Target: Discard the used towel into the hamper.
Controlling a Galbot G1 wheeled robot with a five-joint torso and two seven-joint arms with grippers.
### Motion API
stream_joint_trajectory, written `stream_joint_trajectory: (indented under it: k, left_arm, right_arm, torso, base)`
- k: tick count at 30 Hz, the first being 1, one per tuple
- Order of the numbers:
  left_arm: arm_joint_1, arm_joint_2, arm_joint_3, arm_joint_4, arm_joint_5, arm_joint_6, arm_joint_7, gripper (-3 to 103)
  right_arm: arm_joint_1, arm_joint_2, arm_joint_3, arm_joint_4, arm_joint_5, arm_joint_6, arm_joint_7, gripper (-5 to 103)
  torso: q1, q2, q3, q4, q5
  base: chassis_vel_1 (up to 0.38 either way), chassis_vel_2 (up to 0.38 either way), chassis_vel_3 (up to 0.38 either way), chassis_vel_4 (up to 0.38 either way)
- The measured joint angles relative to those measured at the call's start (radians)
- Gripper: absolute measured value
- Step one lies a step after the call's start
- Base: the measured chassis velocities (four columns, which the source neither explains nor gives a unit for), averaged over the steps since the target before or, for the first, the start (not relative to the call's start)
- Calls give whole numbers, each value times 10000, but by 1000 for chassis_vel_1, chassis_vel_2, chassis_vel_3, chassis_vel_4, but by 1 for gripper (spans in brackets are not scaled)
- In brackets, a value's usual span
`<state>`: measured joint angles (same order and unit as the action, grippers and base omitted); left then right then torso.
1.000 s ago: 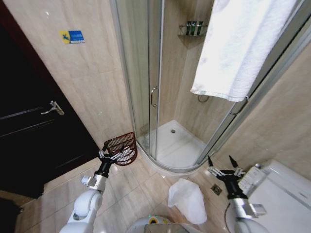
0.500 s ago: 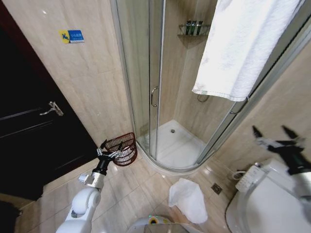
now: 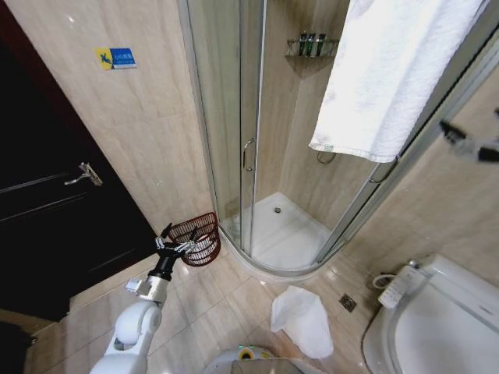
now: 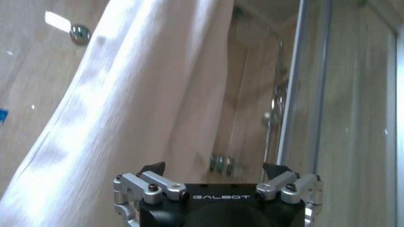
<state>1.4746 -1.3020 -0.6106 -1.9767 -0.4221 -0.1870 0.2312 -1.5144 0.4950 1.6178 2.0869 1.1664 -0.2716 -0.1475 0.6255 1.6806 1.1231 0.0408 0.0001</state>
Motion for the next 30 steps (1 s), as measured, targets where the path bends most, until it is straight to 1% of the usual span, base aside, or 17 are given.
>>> stream_joint_trajectory:
  k: [4, 5, 8, 9, 10, 12, 13, 17, 18, 19, 20, 22, 23, 25, 27, 28, 30]
  left_arm:
    - [-179, -115, 64, 29, 195, 242, -10, 100]
    - [-179, -115, 64, 29, 195, 242, -10, 100]
    - [-306, -209, 137, 29, 333, 421, -13, 100]
    - [-306, -209, 137, 29, 333, 421, -13, 100]
    - [-403, -247, 218, 46, 384, 495, -15, 100]
    - [-559, -297, 366, 158, 476, 548, -17, 100]
    - [-559, -297, 366, 158, 476, 548, -17, 100]
    - [-796, -292, 580, 387, 498, 593, 19, 100]
    - [-796, -292, 580, 387, 498, 593, 19, 100]
    - [-802, -290, 580, 402, 493, 593, 21, 100]
    - [-827, -276, 562, 458, 467, 582, 29, 100]
    - [-865, -280, 502, 556, 404, 530, 35, 100]
    - [-865, -280, 502, 556, 404, 530, 35, 100]
    - [-889, -298, 475, 636, 348, 467, 37, 100]
    - [-915, -318, 473, 681, 299, 434, 39, 100]
    - [-915, -318, 473, 681, 299, 434, 39, 100]
    - [-946, -347, 444, 669, 226, 434, 20, 100]
  right_arm:
    - [369, -1384, 222, -843, 384, -8, 26, 100]
    - [369, -1384, 222, -843, 384, -8, 26, 100]
    - [604, -2444, 260, -1500, 852, -92, 36, 100]
    - [604, -2444, 260, -1500, 852, -92, 36, 100]
    - [839, -3030, 131, -1874, 1384, -218, 117, 100]
    - [1142, -3868, 3, -2507, 2130, -405, 250, 100]
    - [1142, -3868, 3, -2507, 2130, -405, 250, 100]
    - [2325, -5533, -597, -3768, 3118, -811, 499, 100]
    - [2325, -5533, -597, -3768, 3118, -811, 499, 100]
    - [2386, -5744, -613, -3919, 3264, -828, 505, 100]
    - [2477, -6357, -611, -4414, 3668, -851, 523, 100]
    - [2451, -7125, -429, -5133, 4084, -875, 440, 100]
    - [2451, -7125, -429, -5133, 4084, -875, 440, 100]
    - [2287, -7886, -157, -5723, 4703, -925, 388, 100]
    - [2086, -8624, 83, -6219, 5211, -1054, 476, 100]
    - [2086, -8624, 83, -6219, 5211, -1054, 476, 100]
    - [1899, -9306, 67, -6669, 5576, -1064, 633, 100]
  torso:
    - [-1, 0, -1, -1, 1]
    - [-1, 0, -1, -1, 1]
    - [-1, 0, -1, -3, -1]
    - [-1, 0, -1, -3, -1]
    - [-1, 0, -1, -2, 5]
    - [-1, -1, -1, -1, -2]
    - [-1, -1, -1, -1, -2]
    - [0, -2, -1, -2, 1]
    - [0, -2, -1, -2, 1]
    - [0, -2, -1, -2, -2]
    - [-2, -1, -2, -5, -8]
    - [-2, -2, -2, -2, 0]
    - [-2, -2, -2, -2, 0]
    - [-3, -2, -2, -2, 3]
    - [-3, -1, -3, -3, -8]
    - [-3, -1, -3, -3, -8]
    - [-3, -2, -2, 0, -9]
  base:
    - [0, 0, 0, 0]
    - [0, 0, 0, 0]
    - [0, 0, 0, 0]
    - [0, 0, 0, 0]
    - [0, 0, 0, 0]
    - [0, 0, 0, 0]
    - [0, 0, 0, 0]
    - [0, 0, 0, 0]
    - [0, 0, 0, 0]
    - [0, 0, 0, 0]
    - [0, 0, 0, 0]
    - [0, 0, 0, 0]
    - [0, 0, 0, 0]
    - [0, 0, 0, 0]
    - [0, 0, 0, 0]
    - [0, 0, 0, 0]
    - [0, 0, 0, 0]
